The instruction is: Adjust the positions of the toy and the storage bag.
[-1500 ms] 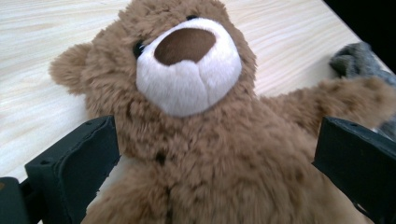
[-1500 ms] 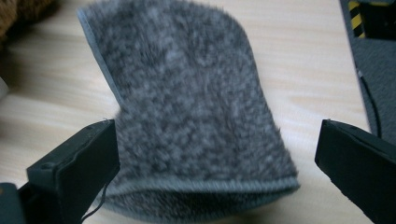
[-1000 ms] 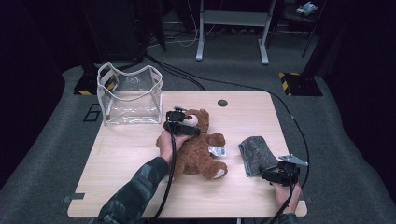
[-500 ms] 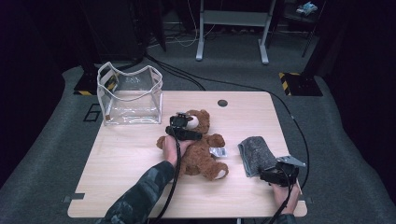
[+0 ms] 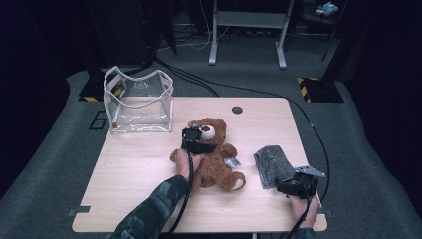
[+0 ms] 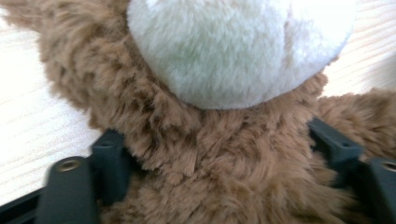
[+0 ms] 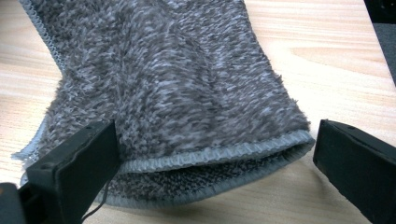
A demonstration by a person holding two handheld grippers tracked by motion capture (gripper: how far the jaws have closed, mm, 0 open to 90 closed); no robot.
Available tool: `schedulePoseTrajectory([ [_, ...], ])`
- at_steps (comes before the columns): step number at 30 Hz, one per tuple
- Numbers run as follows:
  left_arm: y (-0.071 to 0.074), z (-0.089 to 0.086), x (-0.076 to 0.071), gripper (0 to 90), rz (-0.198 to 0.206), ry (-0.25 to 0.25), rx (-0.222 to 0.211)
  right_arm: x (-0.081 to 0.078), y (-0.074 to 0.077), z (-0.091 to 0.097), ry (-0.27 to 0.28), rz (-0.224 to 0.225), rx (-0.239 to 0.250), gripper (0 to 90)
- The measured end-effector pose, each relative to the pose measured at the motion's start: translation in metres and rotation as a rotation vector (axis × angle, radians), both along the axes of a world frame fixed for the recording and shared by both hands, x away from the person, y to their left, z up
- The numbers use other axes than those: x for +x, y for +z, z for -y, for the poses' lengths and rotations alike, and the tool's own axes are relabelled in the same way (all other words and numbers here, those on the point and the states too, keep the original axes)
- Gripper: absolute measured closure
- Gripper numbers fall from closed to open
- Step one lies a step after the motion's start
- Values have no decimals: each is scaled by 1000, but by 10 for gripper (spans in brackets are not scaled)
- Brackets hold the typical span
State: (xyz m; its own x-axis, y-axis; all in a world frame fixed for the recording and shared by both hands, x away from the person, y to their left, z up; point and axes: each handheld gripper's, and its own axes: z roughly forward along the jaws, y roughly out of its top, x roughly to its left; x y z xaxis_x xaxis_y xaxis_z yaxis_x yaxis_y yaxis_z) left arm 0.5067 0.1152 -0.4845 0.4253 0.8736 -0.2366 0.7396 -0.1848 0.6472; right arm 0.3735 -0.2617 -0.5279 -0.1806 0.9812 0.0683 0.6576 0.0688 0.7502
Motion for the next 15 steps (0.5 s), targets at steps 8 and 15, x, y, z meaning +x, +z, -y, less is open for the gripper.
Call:
schedulePoseTrajectory([
  [8, 1, -2, -5, 480, 47, -18, 1, 1, 0, 0, 4, -4, 5, 4],
  [15, 4, -8, -9, 538, 94, -40, -17, 1, 0, 0, 7, -5, 12, 12],
])
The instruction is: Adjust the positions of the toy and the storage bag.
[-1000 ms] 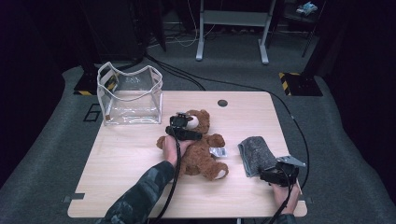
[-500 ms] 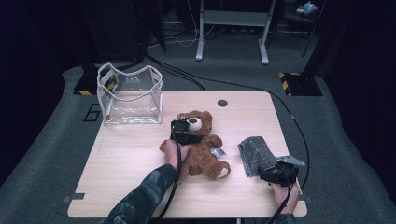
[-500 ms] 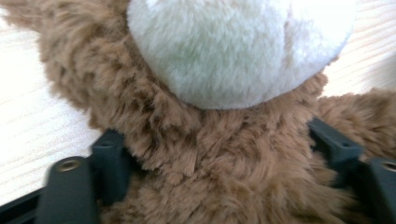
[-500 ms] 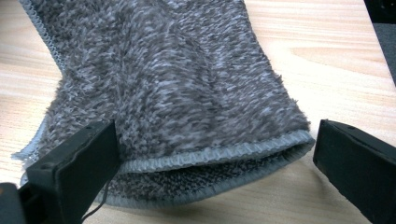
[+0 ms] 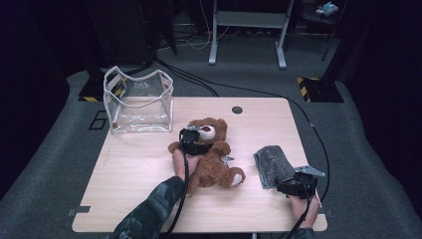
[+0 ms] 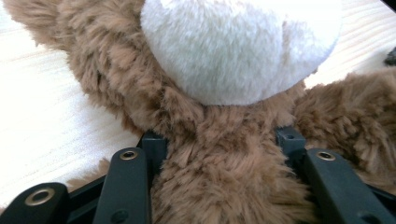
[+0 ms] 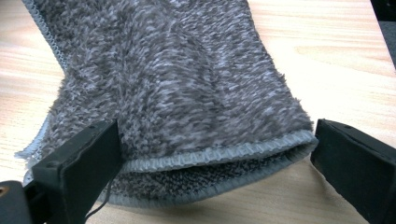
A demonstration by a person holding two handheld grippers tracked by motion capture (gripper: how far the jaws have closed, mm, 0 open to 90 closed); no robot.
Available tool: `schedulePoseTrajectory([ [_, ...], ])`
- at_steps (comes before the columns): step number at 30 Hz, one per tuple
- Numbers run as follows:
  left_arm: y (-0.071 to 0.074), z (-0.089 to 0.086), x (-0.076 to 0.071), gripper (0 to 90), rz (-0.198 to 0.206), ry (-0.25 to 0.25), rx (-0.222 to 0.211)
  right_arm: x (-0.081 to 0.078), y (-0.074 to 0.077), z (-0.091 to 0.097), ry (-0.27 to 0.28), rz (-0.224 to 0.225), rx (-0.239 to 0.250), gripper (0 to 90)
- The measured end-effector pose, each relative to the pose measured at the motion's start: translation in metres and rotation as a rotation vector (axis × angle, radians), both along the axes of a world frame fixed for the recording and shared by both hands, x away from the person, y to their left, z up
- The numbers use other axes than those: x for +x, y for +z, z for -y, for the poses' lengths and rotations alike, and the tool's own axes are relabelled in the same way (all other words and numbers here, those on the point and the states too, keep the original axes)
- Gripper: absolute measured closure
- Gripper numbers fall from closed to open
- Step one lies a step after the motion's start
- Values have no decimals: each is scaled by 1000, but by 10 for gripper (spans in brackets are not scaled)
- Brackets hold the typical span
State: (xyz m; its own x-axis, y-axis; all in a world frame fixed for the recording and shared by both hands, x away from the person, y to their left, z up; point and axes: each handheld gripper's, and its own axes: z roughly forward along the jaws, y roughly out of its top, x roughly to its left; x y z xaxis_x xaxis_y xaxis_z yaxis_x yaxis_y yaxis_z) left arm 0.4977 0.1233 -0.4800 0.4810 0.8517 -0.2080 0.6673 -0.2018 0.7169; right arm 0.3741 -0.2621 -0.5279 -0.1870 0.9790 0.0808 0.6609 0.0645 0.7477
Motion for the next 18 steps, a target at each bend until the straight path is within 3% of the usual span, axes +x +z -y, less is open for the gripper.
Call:
schedulePoseTrajectory([
  [9, 13, -5, -9, 586, 41, -31, -30, 0, 0, 0, 5, 2, -1, 19],
  [18, 26, -12, -19, 615, 86, -55, -32, -1, 0, 0, -1, -2, 6, 23],
])
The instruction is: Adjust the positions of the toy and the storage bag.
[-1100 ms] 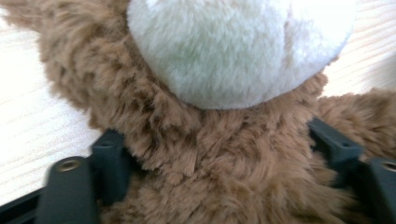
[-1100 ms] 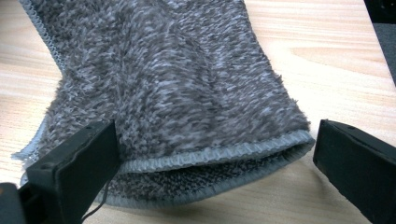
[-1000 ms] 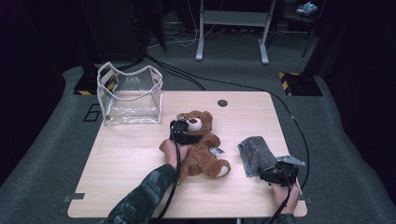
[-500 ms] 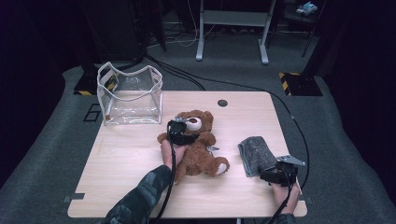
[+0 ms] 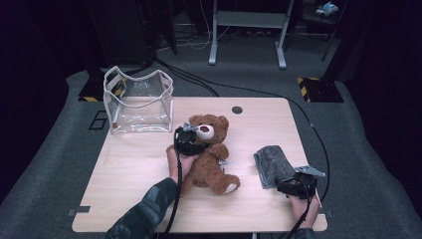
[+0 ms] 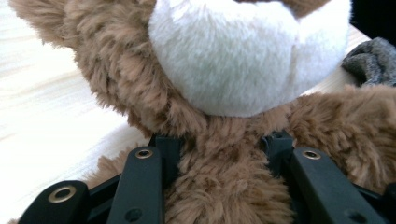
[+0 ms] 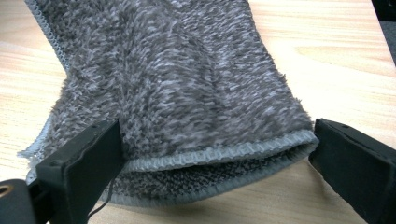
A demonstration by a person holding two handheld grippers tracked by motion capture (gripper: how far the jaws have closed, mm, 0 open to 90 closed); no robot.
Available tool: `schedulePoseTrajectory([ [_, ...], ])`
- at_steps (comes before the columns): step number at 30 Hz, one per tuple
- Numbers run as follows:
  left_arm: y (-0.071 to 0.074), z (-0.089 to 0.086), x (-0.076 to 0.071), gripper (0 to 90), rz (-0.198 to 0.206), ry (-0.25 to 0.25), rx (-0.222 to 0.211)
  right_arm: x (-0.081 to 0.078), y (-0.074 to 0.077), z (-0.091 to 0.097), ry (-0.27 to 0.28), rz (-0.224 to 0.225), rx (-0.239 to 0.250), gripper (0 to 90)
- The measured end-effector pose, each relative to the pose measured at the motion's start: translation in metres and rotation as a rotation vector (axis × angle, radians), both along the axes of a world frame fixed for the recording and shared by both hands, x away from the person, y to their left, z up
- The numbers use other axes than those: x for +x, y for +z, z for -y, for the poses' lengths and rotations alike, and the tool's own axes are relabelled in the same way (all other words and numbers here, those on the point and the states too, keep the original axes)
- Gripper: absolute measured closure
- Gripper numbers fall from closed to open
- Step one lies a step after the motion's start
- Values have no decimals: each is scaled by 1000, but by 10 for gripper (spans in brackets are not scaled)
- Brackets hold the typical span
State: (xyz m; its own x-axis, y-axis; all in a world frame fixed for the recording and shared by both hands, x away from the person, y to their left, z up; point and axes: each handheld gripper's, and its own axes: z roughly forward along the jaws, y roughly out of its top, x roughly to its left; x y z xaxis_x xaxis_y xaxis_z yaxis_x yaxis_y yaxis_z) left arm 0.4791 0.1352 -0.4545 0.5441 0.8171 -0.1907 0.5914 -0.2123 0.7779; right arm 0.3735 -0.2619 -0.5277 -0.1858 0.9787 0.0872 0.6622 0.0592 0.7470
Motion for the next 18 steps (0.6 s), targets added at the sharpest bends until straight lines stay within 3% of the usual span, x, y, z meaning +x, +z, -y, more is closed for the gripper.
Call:
schedulePoseTrajectory([
  [18, 25, -60, -27, 618, 68, -2, 11, 0, 0, 0, 3, 1, -10, 23],
])
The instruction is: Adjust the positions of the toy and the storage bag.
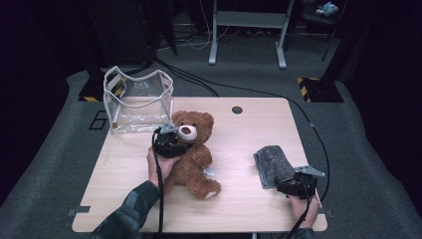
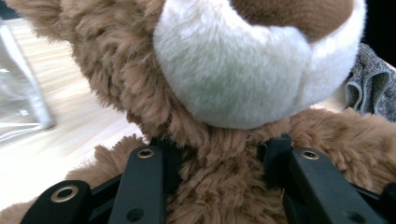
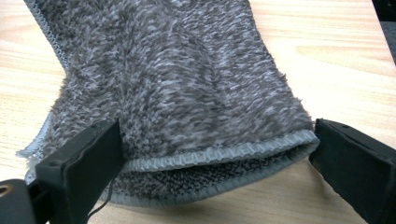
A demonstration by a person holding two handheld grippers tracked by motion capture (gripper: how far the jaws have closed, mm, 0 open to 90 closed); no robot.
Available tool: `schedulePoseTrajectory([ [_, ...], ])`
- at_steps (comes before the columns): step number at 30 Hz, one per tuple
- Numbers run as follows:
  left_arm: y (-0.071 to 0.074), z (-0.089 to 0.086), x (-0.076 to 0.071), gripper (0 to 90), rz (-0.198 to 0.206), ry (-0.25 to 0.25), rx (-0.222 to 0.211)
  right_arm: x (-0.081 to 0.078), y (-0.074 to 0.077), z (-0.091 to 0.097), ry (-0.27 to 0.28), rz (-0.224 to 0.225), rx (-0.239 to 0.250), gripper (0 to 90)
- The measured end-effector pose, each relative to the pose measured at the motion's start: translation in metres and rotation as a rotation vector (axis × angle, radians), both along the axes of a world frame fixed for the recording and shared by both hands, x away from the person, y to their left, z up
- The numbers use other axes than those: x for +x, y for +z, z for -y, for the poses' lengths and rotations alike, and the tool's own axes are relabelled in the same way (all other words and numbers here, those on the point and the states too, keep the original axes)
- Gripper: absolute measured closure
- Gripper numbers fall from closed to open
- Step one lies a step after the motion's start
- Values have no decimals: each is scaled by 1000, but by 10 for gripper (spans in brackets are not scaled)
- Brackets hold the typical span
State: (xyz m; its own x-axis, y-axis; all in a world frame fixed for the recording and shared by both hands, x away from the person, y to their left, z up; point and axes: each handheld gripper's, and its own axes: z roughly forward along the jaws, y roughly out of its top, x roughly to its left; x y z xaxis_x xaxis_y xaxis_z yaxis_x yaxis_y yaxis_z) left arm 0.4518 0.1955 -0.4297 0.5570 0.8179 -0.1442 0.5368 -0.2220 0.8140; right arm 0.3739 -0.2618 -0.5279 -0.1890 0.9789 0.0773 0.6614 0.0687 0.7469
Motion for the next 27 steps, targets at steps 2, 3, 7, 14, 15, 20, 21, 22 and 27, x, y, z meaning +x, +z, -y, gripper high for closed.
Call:
schedulePoseTrajectory([
  [2, 1, -9, -3, 618, 1, 10, -4, 0, 0, 0, -2, -3, 0, 23],
  [3, 1, -12, -3, 618, 3, 9, 3, 0, 0, 0, 2, -2, -1, 23],
  [7, 3, -28, -7, 618, -5, 27, 4, 0, 0, 0, 3, -2, -4, 22],
  [14, 7, -60, -14, 618, -24, 54, 12, 0, 0, -1, 0, -4, -5, 22],
  [15, 7, -64, -15, 618, -22, 66, 5, 1, 0, -1, 1, -4, -5, 22],
  [20, 8, -84, -20, 619, -37, 90, 9, 1, 0, 0, 6, -4, -15, 21],
  [21, 7, -87, -20, 619, -37, 93, 13, 1, 0, -1, 3, -4, -13, 21],
  [22, 7, -91, -21, 619, -43, 98, 17, 1, 0, 0, 5, -5, -15, 22],
  [27, 6, -109, -24, 618, -80, 99, 18, 1, -1, -1, 5, -10, -18, 22],
])
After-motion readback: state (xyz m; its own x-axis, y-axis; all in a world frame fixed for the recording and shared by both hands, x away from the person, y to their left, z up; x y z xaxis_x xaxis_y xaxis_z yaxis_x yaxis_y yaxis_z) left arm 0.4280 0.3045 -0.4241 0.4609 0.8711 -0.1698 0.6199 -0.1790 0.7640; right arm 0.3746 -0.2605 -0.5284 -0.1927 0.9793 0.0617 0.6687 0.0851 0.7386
